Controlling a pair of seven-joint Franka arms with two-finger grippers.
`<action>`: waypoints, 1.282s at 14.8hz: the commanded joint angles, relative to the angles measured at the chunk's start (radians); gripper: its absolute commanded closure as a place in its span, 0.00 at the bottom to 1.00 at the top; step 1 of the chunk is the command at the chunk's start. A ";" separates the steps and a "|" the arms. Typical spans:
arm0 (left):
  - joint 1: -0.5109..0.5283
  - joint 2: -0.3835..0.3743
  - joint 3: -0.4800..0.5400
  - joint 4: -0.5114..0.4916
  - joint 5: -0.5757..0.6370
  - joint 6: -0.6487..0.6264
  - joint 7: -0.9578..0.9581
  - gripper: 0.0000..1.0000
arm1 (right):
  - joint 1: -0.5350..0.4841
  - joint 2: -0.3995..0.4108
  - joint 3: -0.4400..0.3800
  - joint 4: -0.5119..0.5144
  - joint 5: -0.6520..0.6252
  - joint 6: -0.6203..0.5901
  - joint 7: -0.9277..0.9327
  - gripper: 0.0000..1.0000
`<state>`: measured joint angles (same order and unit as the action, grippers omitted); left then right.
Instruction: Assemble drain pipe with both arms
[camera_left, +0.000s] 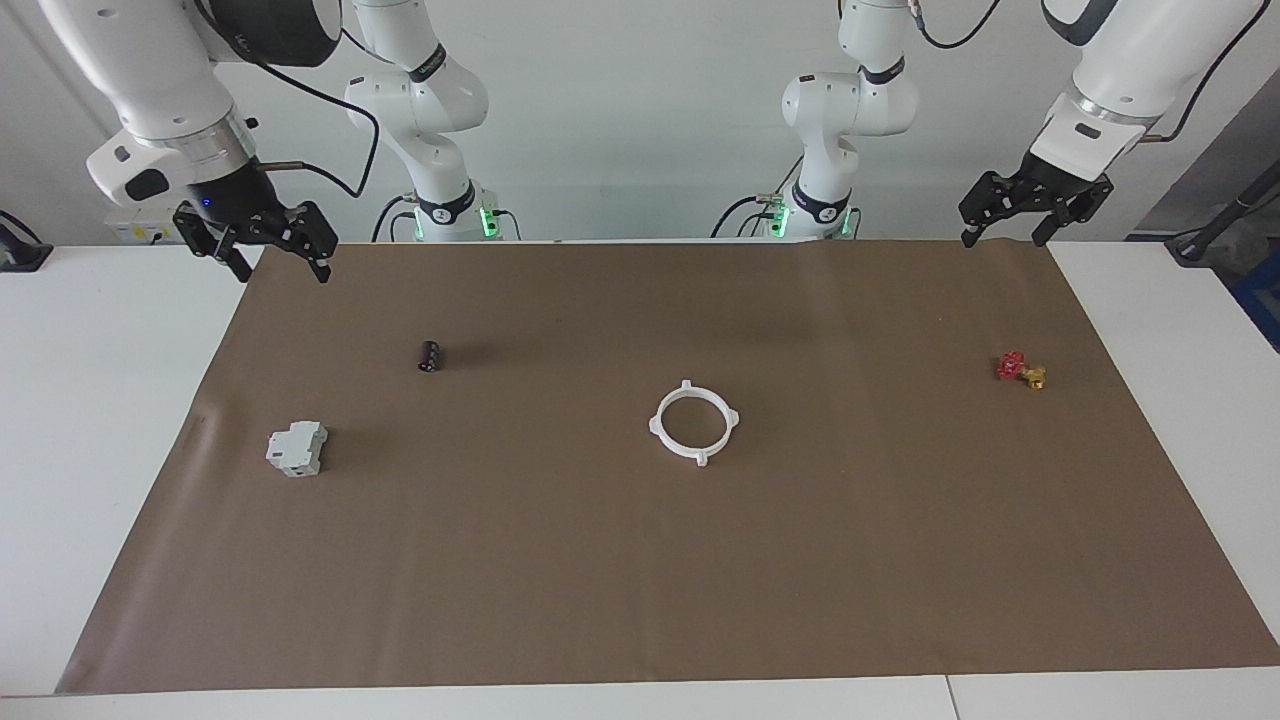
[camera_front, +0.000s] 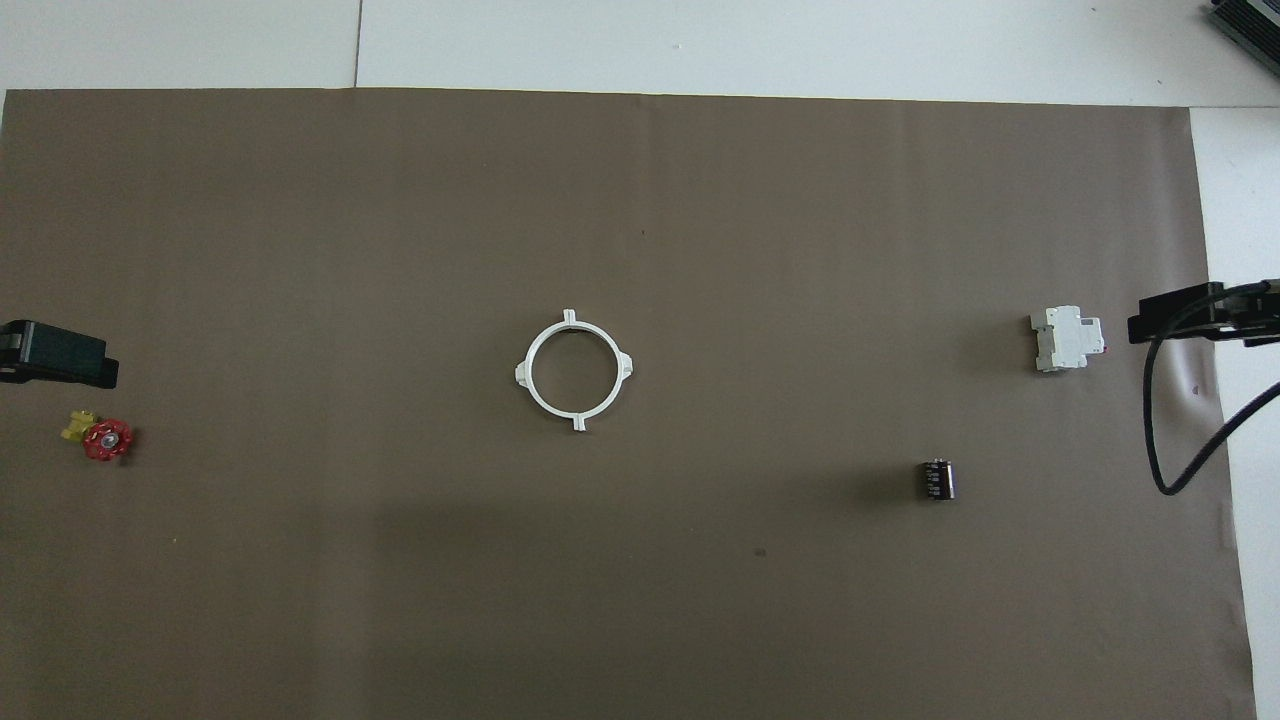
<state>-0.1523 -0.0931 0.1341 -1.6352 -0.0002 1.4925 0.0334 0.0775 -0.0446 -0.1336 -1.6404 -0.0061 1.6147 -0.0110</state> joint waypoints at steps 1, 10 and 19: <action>-0.001 -0.004 0.001 0.014 -0.006 -0.025 -0.012 0.00 | 0.001 -0.020 0.000 -0.024 -0.015 0.007 -0.026 0.00; 0.000 0.006 0.001 0.001 -0.009 -0.020 -0.014 0.00 | 0.002 -0.020 0.000 -0.024 -0.015 0.008 -0.026 0.00; 0.000 0.006 0.001 0.001 -0.009 -0.018 -0.013 0.00 | 0.001 -0.020 0.000 -0.024 -0.015 0.008 -0.026 0.00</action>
